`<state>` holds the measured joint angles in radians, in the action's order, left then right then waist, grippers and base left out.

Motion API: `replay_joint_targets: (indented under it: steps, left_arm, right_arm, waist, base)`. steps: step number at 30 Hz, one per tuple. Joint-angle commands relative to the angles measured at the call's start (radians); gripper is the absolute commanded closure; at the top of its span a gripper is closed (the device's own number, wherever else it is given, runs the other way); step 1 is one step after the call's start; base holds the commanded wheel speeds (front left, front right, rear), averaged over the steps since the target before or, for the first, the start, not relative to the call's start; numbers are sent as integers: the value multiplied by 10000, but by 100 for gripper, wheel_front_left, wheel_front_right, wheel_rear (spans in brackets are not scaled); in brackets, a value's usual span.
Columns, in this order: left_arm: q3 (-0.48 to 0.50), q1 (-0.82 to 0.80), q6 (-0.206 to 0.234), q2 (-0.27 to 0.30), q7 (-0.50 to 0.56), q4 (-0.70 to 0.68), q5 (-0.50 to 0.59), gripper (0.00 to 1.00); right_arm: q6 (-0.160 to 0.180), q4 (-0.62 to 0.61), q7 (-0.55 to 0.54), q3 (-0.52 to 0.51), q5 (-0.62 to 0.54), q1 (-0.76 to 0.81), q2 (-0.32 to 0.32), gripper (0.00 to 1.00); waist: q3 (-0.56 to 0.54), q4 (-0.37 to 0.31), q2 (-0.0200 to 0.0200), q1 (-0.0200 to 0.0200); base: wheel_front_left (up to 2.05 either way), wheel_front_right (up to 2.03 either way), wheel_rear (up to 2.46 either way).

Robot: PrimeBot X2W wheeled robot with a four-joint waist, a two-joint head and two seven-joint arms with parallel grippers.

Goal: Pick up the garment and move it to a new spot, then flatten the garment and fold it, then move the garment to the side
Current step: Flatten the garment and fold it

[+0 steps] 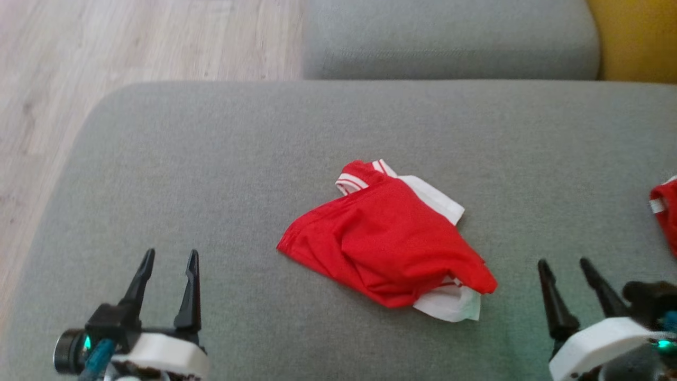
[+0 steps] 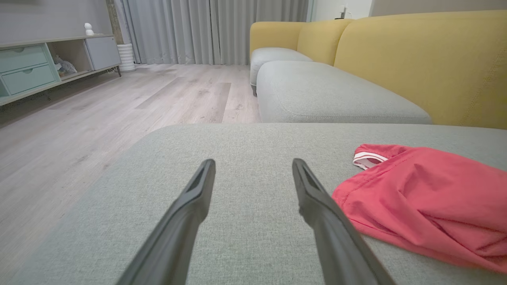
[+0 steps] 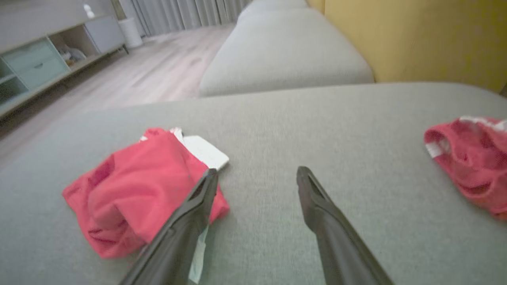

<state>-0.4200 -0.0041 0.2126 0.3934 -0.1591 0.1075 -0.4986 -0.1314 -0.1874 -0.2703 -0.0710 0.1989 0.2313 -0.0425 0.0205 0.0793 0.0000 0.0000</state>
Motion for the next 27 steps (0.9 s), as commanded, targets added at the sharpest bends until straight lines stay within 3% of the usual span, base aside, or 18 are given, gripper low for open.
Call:
replay_joint_targets:
  steps: [1,9,17,18,19,20,23,27]
  left_arm:
    - [391,-746,58,179,-96,-364,75,0]
    - [243,-1567,-78,-93,-311,-330,184,0]
    - [208,-1995,-205,-319,-567,24,161,0]
    - [212,-2016,-209,-336,-592,56,155,0]
    - [220,-2028,-210,-356,-618,87,145,0]
    - [229,-2033,-214,-376,-643,117,131,0]
    - [226,-2030,-203,-419,-676,219,102,0]
    - [208,-2046,-221,-437,-714,305,87,0]
  right_arm:
    - [7,-190,-31,206,-84,-649,-78,0]
    - [7,2546,278,653,-103,-2281,-200,0]
    - [7,4766,-64,1951,489,-3302,-589,0]
    - [7,4941,-187,2056,611,-3332,-626,20]
    - [7,5040,-249,2148,743,-3361,-651,90]
    - [7,5090,-252,2201,852,-3386,-687,100]
    - [7,4934,21,2114,1072,-3446,-790,100]
    - [7,4253,462,1260,1145,-3535,-917,100]
  waist:
    - [201,124,0,0]
    - [1174,547,0,0]
    - [1535,742,0,0]
    - [1549,747,0,0]
    - [1558,745,0,0]
    - [1563,738,0,0]
    - [1563,700,0,0]
    - [1510,598,0,0]
  base:
    - [0,0,0]
    - [0,0,0]
    - [0,0,0]
    - [0,0,0]
    - [0,0,0]
    - [0,0,0]
    - [0,0,0]
    - [0,0,0]
